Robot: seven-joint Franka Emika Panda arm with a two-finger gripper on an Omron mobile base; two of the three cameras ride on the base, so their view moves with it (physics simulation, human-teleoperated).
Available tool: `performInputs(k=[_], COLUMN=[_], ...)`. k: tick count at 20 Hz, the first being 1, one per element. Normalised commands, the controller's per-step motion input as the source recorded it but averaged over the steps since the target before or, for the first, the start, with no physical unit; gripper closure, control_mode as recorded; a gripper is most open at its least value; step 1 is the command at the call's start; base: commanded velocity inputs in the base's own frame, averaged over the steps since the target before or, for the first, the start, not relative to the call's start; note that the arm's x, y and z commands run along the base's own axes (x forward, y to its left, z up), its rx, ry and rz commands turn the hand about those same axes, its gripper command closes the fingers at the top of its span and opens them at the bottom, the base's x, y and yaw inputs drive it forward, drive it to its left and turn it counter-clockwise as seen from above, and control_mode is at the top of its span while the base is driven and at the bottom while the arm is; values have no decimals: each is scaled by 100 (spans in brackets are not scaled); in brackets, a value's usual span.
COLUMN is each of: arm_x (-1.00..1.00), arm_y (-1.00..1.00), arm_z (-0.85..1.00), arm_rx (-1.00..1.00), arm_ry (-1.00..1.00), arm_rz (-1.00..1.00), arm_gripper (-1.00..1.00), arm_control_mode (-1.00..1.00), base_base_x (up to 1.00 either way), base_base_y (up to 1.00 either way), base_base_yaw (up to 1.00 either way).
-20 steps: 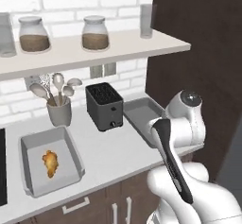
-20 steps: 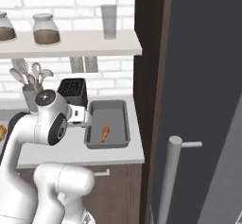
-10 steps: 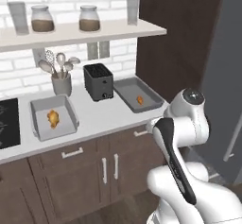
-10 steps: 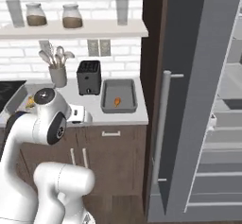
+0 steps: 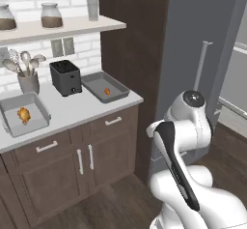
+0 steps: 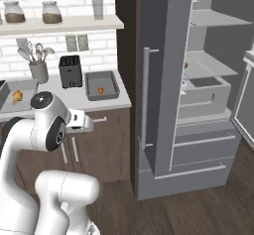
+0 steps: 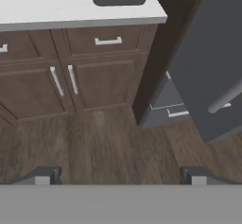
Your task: Place one mushroom and one chicken drumstick in each tupperware on the nearby counter, to pack two identical lunches.
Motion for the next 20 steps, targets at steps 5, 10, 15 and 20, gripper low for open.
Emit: performInputs(k=[5,10,15,20], arm_x=[0,0,0,0], arm_y=[0,0,0,0], arm_z=[0,0,0,0], arm_rx=[0,0,0,0], arm_ry=[0,0,0,0], arm_rz=[0,0,0,0], arm_gripper=[-100,-100,-100,-100], arm_control_mode=[100,100,100,100], base_base_x=[-76,-35,18,18], base_base_y=[-17,-7,100,85], base_base_yaw=[-72,-51,-1,-24])
